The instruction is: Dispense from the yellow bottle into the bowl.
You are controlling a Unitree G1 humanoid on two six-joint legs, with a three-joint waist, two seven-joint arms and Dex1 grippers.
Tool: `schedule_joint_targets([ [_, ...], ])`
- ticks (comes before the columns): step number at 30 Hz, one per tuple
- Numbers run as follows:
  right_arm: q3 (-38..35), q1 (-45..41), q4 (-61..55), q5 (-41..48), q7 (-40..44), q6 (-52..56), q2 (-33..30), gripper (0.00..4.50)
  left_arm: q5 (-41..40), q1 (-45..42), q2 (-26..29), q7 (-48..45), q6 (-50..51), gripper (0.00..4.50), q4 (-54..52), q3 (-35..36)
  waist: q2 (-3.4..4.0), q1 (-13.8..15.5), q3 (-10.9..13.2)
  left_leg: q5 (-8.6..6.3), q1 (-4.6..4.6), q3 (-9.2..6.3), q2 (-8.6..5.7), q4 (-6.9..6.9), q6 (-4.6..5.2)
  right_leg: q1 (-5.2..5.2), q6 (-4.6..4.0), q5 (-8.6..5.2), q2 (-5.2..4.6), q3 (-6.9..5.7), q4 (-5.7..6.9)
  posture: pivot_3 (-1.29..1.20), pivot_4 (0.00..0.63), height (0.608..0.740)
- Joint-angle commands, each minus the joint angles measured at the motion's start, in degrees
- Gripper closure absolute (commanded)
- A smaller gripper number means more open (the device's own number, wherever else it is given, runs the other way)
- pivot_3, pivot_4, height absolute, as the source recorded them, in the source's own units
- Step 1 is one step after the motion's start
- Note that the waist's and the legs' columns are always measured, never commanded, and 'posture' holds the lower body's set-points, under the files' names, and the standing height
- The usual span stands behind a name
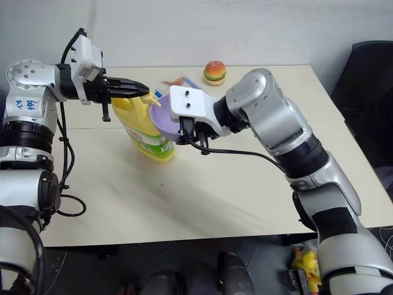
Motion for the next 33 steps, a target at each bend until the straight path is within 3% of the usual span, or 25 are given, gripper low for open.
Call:
schedule_joint_targets([
  [1, -1.1, -0.3, -1.7, -0.1, -0.1, -1.0, -0.7, 4.5, 4.8, 3.4, -1.0, -0.1, -1.0, 4.41, 1.4, -4.3, 0.0, 0.0, 0.0, 0.0, 0.01, 0.0, 0.01, 0.0, 0.0, 0.02, 0.0, 0.0, 0.0, 0.0, 0.0, 0.0, 0.15, 0.74],
  [27, -0.7, 2.2, -2.4, -1.8, -0.4, -1.9, -1.3, 4.5, 9.1, 6.0, -2.2, 2.2, -7.3, 4.41, 5.4, -7.4, 0.01, 1.4, -0.5, 0.04, 0.21, -0.01, 0.03, 0.05, 0.06, 0.31, 0.0, 0.0, -0.11, -0.04, 0.07, 0.0, 0.15, 0.74],
  [33, -0.9, 2.0, -2.4, -1.7, -0.5, -1.8, -1.0, 4.5, 9.7, 6.2, -2.0, 2.5, -8.0, 4.41, 6.4, -7.8, 0.02, 1.5, -0.5, 0.03, 1.01, -0.14, 0.07, -0.22, 0.08, 1.17, -0.01, -0.01, -0.11, -0.17, -0.28, 0.0, 0.15, 0.74],
])
